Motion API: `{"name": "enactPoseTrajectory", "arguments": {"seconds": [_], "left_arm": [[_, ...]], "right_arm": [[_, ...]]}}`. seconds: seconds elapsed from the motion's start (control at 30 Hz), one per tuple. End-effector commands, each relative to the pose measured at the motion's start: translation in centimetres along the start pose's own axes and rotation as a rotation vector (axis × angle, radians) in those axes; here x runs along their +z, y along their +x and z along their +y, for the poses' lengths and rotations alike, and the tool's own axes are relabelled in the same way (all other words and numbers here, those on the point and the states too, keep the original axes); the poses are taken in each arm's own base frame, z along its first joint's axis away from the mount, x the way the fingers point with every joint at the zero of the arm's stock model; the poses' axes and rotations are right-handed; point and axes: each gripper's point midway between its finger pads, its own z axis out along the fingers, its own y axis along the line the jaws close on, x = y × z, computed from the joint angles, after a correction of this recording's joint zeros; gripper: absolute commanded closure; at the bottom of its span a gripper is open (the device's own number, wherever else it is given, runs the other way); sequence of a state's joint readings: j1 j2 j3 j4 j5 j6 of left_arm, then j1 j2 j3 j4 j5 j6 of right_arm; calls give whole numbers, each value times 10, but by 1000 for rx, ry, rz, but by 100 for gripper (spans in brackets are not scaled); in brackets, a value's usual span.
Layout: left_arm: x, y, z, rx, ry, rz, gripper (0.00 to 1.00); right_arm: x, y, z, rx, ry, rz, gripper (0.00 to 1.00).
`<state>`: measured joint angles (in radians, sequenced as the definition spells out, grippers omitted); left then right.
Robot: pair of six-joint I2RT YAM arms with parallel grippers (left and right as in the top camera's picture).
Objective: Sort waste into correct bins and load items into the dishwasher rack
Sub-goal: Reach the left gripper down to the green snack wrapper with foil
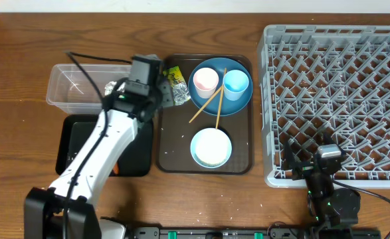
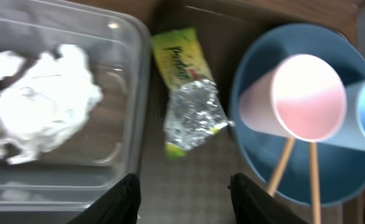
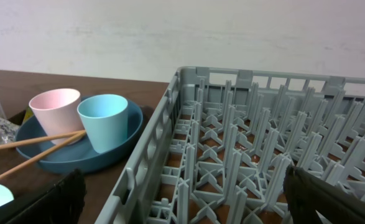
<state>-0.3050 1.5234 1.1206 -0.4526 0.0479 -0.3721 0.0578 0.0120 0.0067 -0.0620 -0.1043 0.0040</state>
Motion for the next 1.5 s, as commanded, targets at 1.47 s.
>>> {"name": "enactPoseTrajectory", "arguments": {"seconds": [1.47], "left_arm": [[88,31,8,25,-142,60,50]], "right_arm": [[0,0,2,6,-10,-1,1]]}}
